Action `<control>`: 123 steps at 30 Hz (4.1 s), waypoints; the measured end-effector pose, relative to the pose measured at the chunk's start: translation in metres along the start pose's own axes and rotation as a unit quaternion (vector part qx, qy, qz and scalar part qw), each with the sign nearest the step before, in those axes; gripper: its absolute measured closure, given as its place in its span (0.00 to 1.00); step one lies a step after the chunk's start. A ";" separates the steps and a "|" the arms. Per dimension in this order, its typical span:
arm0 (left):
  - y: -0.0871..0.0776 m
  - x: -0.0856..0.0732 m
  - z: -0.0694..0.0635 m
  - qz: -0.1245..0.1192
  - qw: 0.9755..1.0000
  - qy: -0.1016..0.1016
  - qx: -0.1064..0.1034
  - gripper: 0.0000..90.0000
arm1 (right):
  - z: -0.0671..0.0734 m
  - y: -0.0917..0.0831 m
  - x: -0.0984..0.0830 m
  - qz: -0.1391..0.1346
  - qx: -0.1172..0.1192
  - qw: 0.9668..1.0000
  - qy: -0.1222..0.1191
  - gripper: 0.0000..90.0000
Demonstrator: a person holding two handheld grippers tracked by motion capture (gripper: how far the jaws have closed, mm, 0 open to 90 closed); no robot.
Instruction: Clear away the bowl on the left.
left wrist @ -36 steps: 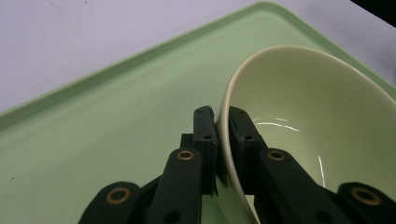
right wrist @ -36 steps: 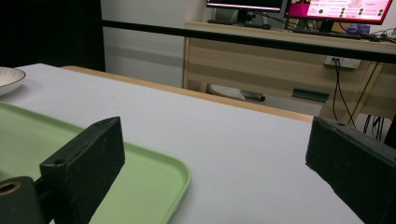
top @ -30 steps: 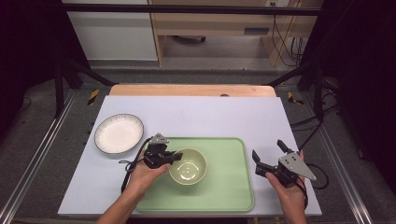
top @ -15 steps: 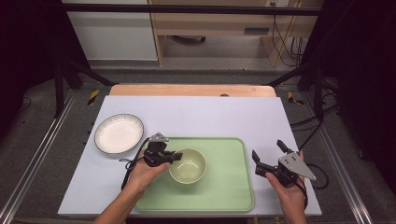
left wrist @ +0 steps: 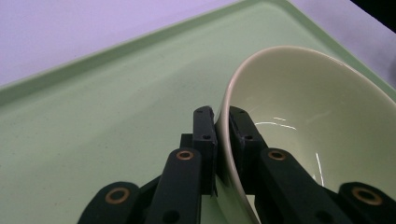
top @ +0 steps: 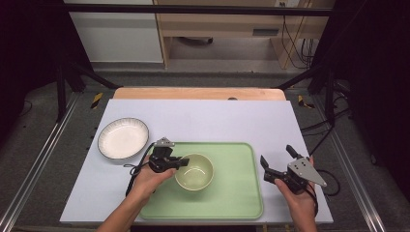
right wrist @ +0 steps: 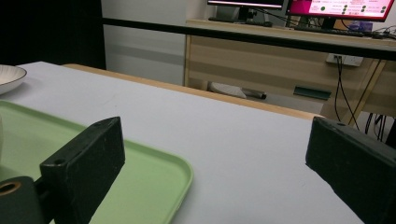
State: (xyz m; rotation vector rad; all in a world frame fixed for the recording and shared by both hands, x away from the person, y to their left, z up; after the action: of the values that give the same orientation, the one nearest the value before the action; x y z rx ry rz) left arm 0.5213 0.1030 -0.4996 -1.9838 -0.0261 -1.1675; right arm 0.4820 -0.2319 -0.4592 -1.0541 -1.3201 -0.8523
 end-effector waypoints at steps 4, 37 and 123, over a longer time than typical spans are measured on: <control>0.000 0.000 0.000 -0.001 1.000 0.002 0.001 0.91 | 0.001 0.000 0.000 0.001 0.000 1.000 0.000 0.05; -0.024 0.014 0.000 -0.075 0.992 0.084 0.056 0.34 | 0.000 0.000 -0.001 0.003 0.001 1.000 0.002 0.05; -0.162 -0.051 0.117 -0.251 0.947 0.085 0.181 0.02 | -0.003 -0.002 0.000 0.001 -0.002 1.000 0.018 0.04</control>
State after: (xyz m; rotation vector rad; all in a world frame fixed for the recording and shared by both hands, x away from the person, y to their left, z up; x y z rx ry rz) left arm 0.5124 0.3060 -0.4627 -1.5832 -0.6442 -1.5228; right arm 0.4814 -0.2351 -0.4586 -1.0390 -1.2881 -0.8679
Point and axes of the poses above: each handheld gripper's, and its own axes: y roughly forward along the jaws, x roughly out of its top, z roughly to its left, the point moved 7 cm from there along y, roughly forward along the jaws, and after that the axes turned 2 degrees about y, right-handed, at the moved point
